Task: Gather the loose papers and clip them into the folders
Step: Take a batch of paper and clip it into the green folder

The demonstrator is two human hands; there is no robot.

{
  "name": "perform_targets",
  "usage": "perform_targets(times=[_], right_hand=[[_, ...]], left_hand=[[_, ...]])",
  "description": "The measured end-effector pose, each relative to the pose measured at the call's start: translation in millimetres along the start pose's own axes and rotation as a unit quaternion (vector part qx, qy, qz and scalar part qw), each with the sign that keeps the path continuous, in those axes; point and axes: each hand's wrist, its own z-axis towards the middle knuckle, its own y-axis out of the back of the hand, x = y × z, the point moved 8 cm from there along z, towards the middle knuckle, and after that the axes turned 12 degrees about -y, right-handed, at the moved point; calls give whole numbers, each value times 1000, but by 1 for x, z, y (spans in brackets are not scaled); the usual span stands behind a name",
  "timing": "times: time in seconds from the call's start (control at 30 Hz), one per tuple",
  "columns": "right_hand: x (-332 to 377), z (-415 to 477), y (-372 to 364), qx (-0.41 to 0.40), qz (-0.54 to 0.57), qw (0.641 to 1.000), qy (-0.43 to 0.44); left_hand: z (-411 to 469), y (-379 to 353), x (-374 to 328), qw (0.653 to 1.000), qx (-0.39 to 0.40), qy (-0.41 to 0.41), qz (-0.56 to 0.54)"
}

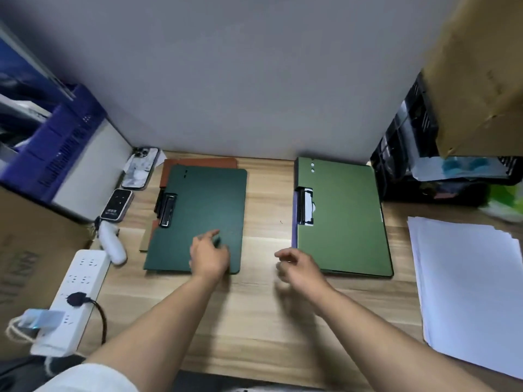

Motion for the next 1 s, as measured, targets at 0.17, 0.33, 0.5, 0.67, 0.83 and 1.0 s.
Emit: perform_targets(times=[0.17, 0.33, 0.5, 0.67, 0.83, 1.0], right_hand=[[-5, 16, -87, 66, 62, 989, -117], [-1, 29, -116, 18, 95, 987, -131], [36, 6, -81, -104, -21, 994, 35], [88, -57, -39, -142, -33, 970, 194], [102, -105, -17, -162, -67, 955, 238], [84, -108, 0, -114, -3, 978, 176]], left_hand=[[31, 73, 86, 991, 4, 51, 122], [33, 86, 106, 990, 46, 20, 134], [24, 69, 75, 985, 104, 36, 130], [12, 29, -19, 977, 180, -79, -84], [-21, -3, -94, 900, 284, -104, -313], [-28, -15, -103, 883, 292, -92, -356]])
